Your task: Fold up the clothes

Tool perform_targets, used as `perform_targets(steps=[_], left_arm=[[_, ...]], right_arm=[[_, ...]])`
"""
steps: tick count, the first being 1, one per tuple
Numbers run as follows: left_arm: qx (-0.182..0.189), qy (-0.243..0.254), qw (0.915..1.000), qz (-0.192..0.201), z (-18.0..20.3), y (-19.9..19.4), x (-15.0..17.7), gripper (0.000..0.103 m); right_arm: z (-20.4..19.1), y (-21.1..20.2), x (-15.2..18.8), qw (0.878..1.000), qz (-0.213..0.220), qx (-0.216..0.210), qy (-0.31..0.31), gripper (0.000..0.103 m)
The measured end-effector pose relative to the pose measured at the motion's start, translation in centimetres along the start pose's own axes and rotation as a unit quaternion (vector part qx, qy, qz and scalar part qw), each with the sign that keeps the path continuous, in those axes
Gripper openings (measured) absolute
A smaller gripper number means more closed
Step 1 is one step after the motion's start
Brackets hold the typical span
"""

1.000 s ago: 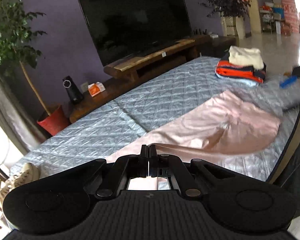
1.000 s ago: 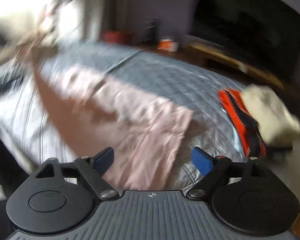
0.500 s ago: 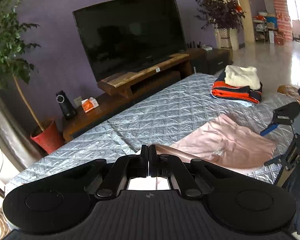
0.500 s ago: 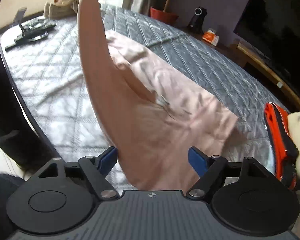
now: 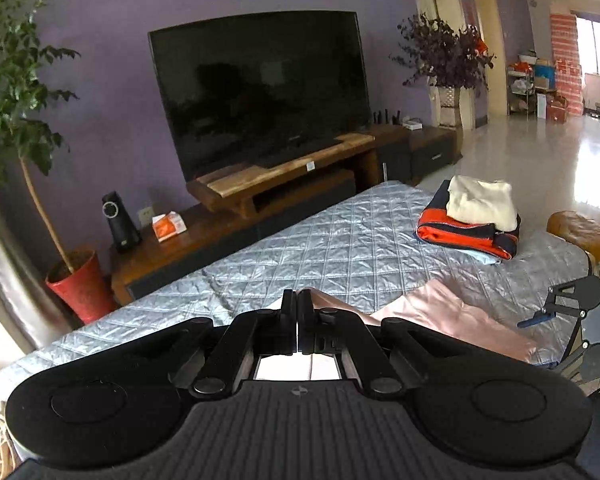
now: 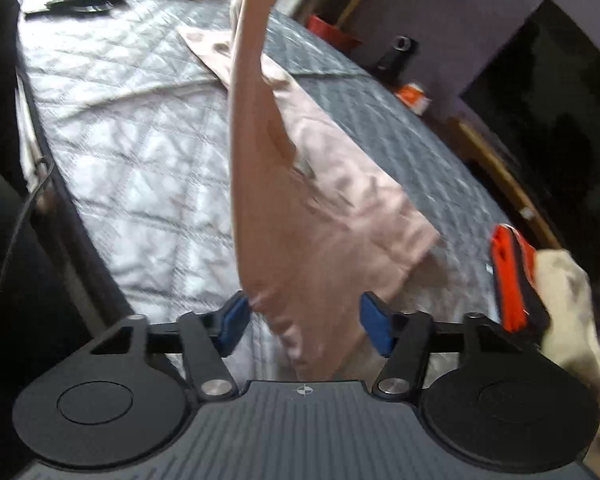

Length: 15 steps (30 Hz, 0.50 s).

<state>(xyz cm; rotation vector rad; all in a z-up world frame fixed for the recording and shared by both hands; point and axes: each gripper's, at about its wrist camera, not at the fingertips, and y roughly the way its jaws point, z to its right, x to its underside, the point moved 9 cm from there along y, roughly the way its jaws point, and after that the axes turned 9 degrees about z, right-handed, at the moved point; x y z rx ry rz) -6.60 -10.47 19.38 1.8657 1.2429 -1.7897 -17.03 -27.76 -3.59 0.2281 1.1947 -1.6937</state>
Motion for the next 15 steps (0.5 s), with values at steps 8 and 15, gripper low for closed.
perform_targets(steps=[8, 15], left_arm=[[-0.01, -0.021, 0.9996, -0.014, -1.1, 0.6, 1.2, 0.0], [-0.035, -0.02, 0.9988, -0.028, -3.2, 1.2, 3.2, 0.0]], right_arm=[[0.1, 0.0, 1.2, 1.0, 0.018, 0.008, -0.019, 0.031], [2.5, -1.5, -0.1, 0.997, 0.049, 0.0, 0.06, 0.011]])
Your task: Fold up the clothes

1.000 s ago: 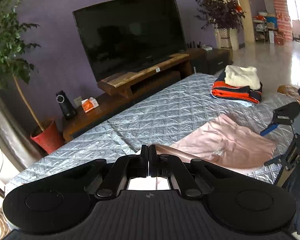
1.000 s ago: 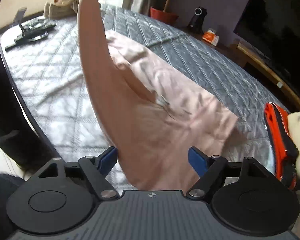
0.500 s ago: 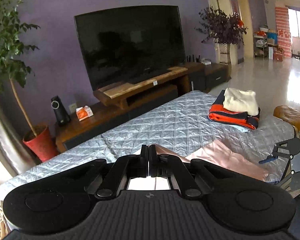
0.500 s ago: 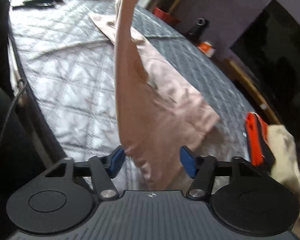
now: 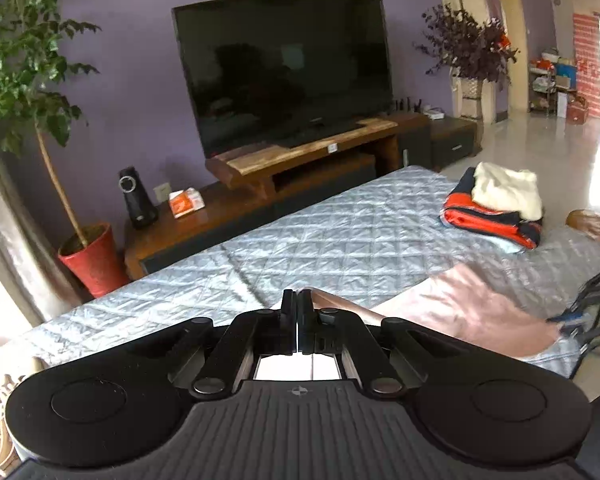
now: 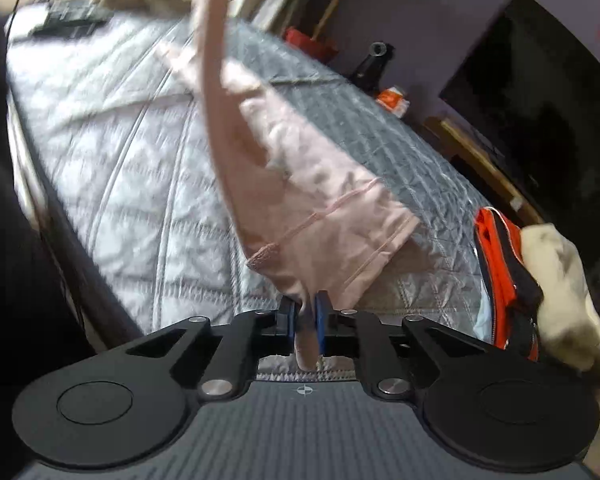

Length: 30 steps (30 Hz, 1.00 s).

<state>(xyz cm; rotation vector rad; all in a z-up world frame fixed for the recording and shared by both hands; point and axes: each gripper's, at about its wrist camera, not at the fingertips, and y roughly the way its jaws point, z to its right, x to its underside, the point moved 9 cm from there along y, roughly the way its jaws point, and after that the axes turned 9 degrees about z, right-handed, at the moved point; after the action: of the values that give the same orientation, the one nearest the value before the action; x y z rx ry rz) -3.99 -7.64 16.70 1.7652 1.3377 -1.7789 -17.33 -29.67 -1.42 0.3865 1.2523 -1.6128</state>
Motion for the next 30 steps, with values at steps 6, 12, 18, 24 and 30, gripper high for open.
perform_targets(steps=[6, 12, 18, 24, 30], left_arm=[[-0.029, -0.023, 0.9992, -0.011, -3.1, 1.5, 2.0, 0.0], [-0.045, -0.081, 0.9939, -0.06, -7.2, 4.9, 4.9, 0.0], [-0.04, -0.125, 0.9834, -0.125, -9.8, 9.3, 8.2, 0.0], [-0.046, -0.119, 0.9757, -0.178, -10.8, 13.2, 11.1, 0.003], [-0.079, -0.128, 0.97, -0.191, -13.7, 15.1, 13.2, 0.015]], right_arm=[[3.9, -0.2, -4.7, 0.999, 0.033, 0.002, 0.033, 0.011], [8.0, 3.4, -6.9, 0.995, 0.001, -0.028, 0.094, 0.011], [11.2, 9.5, -6.3, 0.987, -0.059, -0.061, 0.139, 0.011], [11.3, 15.1, -4.5, 0.983, -0.101, -0.055, 0.144, 0.012], [11.3, 16.9, -3.2, 0.983, -0.107, -0.039, 0.146, 0.013]])
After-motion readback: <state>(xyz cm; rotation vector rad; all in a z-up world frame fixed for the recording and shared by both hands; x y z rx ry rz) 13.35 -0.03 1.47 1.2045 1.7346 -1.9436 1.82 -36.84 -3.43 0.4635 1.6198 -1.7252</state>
